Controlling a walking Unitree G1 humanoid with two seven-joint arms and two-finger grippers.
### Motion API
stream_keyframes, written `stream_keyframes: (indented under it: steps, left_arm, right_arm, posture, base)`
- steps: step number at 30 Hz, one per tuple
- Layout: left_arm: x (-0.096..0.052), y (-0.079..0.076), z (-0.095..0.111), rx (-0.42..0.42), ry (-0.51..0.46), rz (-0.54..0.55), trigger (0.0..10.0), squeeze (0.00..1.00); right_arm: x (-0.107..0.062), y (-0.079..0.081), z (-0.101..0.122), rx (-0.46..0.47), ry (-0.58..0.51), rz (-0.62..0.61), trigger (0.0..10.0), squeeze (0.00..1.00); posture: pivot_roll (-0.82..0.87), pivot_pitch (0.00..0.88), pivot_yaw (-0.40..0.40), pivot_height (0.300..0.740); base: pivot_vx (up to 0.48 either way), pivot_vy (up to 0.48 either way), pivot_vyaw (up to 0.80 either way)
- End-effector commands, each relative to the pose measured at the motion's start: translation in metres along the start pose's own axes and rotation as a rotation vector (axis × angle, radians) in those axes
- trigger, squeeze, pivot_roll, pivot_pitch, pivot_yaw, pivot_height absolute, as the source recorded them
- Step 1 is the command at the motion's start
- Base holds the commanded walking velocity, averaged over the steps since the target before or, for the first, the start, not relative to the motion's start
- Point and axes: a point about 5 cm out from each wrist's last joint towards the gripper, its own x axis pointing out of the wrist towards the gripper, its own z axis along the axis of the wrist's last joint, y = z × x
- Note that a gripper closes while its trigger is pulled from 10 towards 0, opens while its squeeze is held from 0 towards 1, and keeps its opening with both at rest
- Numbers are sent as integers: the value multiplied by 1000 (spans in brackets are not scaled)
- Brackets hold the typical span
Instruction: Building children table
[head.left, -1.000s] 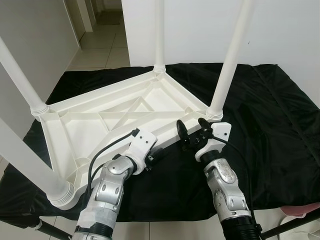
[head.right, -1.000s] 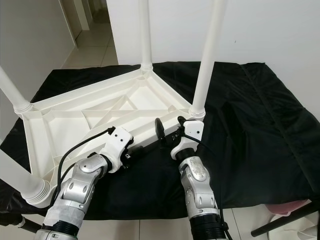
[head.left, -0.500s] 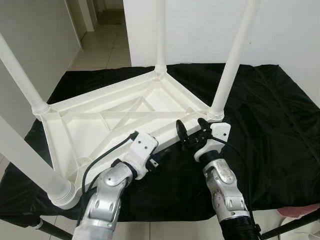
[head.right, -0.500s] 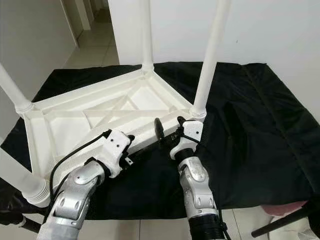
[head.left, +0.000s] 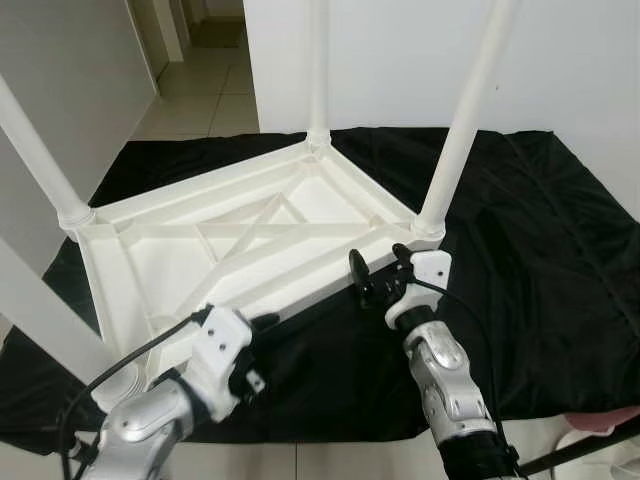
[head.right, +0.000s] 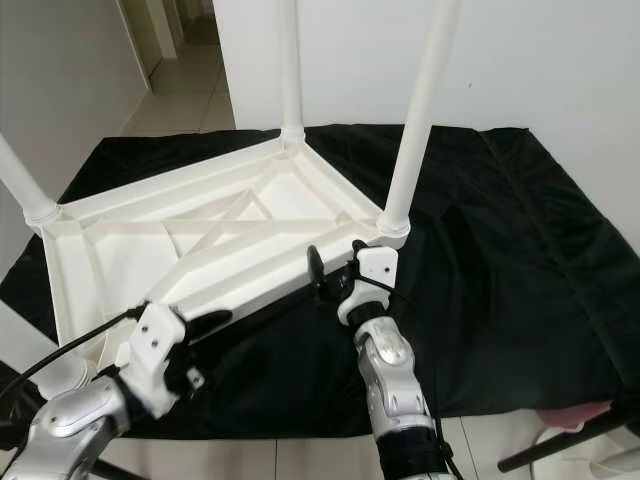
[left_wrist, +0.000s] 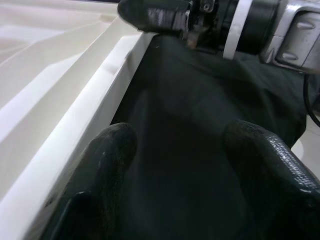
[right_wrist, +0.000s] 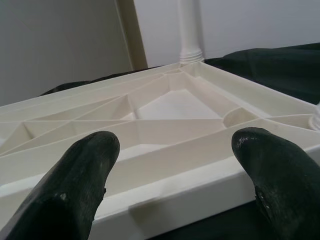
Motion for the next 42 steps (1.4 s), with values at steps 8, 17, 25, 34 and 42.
stream_keyframes:
  steps: [8, 17, 25, 34, 42]
  left_arm:
    - [-49, 17, -1, 9, 102, 97, 10000, 0]
    - [-91, 35, 2, 30, 252, 112, 10000, 0]
    - [-125, 45, 4, -38, 341, 163, 10000, 0]
    - [-161, 54, 8, -52, 514, 206, 10000, 0]
    - [-192, 98, 20, 121, 582, 491, 10000, 0]
  right_arm:
    - [9, 2, -2, 1, -2, 17, 10000, 0]
    - [15, 6, -3, 16, -4, 30, 10000, 0]
    - [17, 8, -4, 25, -7, 27, 10000, 0]
    - [19, 5, -3, 26, -16, 16, 10000, 0]
    - [17, 4, -6, 27, -14, 7, 10000, 0]
  posture:
    - [96, 28, 9, 740]
    - [126, 41, 2, 740]
    - [132, 46, 2, 740]
    - [127, 54, 9, 740]
    - [127, 54, 8, 740]
  base:
    - [0, 0, 0]
    - [0, 0, 0]
    - [0, 0, 0]
    - [0, 0, 0]
    - [0, 0, 0]
